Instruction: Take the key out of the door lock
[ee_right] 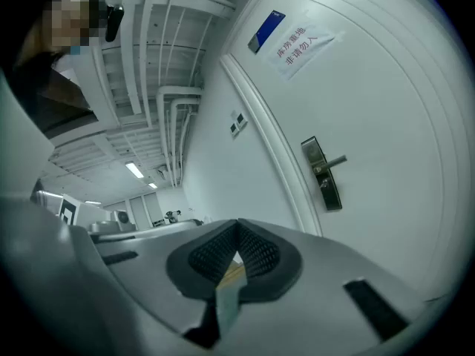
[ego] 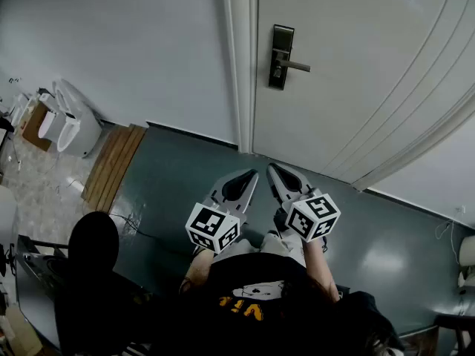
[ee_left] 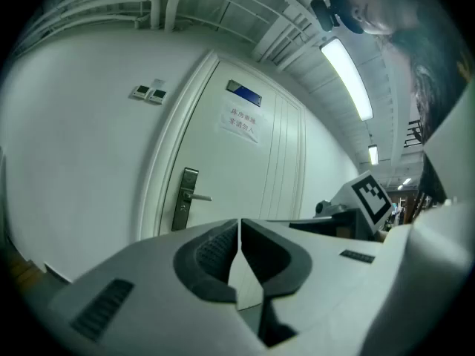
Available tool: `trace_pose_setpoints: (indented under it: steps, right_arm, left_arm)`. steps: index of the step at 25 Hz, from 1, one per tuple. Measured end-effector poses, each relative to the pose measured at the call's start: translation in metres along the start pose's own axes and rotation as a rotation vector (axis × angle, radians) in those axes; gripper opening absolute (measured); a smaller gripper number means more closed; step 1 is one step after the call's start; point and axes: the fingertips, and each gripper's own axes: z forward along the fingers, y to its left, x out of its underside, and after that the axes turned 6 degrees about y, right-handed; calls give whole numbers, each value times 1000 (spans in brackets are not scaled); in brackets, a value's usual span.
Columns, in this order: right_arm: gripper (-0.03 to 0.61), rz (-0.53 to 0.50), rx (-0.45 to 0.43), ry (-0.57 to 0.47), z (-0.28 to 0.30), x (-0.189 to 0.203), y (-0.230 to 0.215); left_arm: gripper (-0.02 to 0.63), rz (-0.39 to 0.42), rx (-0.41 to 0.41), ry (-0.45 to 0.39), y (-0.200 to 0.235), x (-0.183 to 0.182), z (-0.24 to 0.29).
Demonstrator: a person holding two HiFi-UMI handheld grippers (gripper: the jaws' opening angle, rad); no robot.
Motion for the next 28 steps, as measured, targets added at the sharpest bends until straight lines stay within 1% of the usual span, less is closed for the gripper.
trace_pose_setpoints:
  steps: [4,7,9,16,21,28]
  right_arm:
    - [5,-23,-8,8,4,5,9]
    - [6,-72,5,10,9,4,11]
    - [6,-79,14,11,11,4,9]
    - [6,-62,33,6,14,-1,-5]
    - [8,-26,42,-1,19,-5,-25]
    - [8,14,12,-6,34,-22,-67]
  left_arm:
    - [18,-6,4,3,4,3,-4]
    - [18,-7,10,10,9,5,-3]
    - [18,-5,12,16,12,7,-2]
    - [18,-24,11,13,24,7,11]
    - [20,-30,12,21,29,10,26]
    - [20,-29,-36,21,46,5,66]
